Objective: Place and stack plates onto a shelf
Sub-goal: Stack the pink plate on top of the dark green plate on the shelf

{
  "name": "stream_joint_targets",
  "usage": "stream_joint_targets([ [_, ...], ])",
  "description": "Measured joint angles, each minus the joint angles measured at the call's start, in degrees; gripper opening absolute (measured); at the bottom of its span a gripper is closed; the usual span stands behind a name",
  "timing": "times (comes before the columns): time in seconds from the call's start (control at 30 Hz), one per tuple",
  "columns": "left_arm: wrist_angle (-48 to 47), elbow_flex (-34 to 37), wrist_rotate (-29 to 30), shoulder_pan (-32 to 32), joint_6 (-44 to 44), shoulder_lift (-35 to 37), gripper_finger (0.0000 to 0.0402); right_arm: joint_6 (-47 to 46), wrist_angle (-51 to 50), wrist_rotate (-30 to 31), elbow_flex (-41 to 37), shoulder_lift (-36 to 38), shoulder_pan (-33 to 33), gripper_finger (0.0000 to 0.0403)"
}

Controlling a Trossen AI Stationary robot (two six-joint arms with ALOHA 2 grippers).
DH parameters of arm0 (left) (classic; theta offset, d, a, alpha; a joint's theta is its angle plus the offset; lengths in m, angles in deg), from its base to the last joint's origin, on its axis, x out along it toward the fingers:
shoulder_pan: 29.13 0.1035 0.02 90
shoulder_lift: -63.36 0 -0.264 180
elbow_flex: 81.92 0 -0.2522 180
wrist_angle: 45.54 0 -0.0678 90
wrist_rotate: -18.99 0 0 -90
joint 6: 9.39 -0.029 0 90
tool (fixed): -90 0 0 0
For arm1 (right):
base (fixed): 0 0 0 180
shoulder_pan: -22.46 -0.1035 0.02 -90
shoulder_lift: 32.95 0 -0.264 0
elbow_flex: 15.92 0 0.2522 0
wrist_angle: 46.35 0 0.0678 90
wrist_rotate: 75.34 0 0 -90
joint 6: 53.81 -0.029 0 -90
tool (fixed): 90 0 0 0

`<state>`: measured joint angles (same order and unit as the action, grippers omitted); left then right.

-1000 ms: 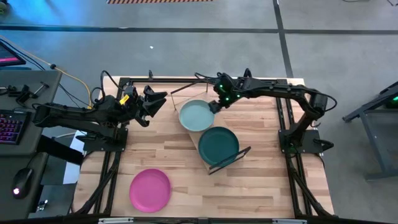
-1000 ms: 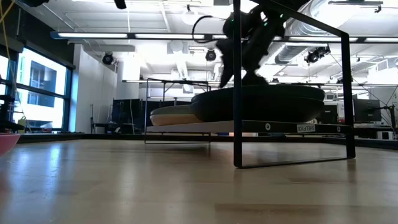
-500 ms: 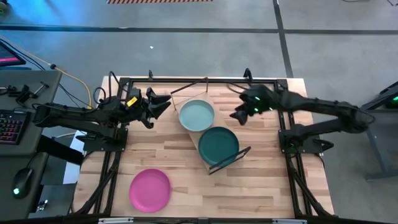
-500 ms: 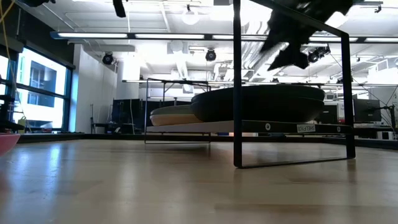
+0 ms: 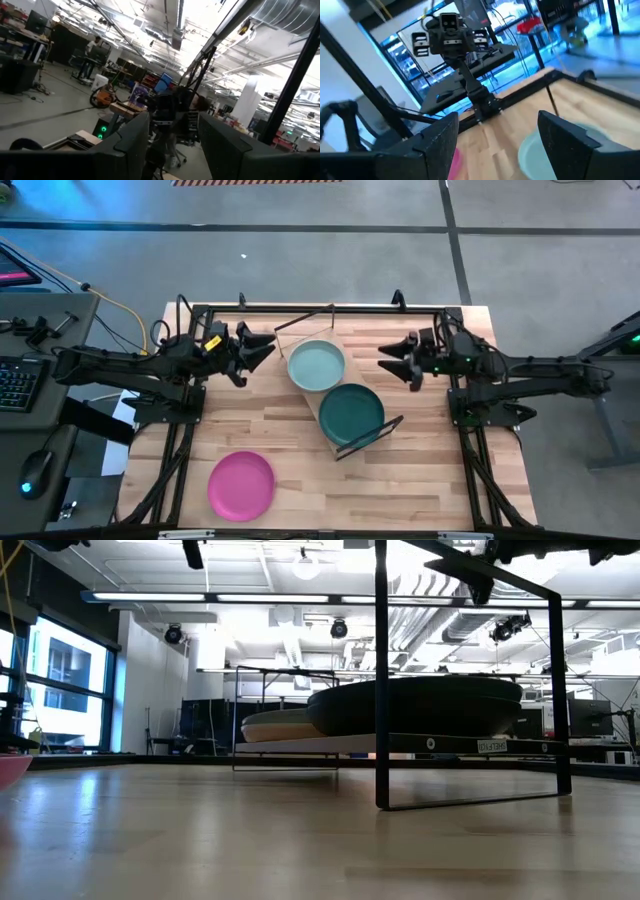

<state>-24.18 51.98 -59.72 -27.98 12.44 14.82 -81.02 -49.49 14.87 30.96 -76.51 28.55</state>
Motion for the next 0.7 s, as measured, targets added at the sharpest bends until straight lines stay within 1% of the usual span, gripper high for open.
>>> stream_joint_targets([
  [0.1,0.0,0.0,0.0,0.4,0.04,0.0,0.0161,4.88,-0.02,0.13,0.49,-0.3,-0.11,0.0254],
  [0.2,-0.14,0.0,0.0,0.4,0.04,0.0,0.0161,6.57,-0.01,0.21,0.49,-0.28,-0.11,0.0254],
  [0.53,-0.22,0.0,0.01,0.4,0.07,0.0,0.0161,4.37,0.18,0.79,0.53,-0.28,-0.11,0.0254],
  [0.7,-1.96,0.0,0.01,0.4,0.07,-0.02,0.0161,0.35,0.47,0.65,0.55,-0.3,-0.11,0.0254],
])
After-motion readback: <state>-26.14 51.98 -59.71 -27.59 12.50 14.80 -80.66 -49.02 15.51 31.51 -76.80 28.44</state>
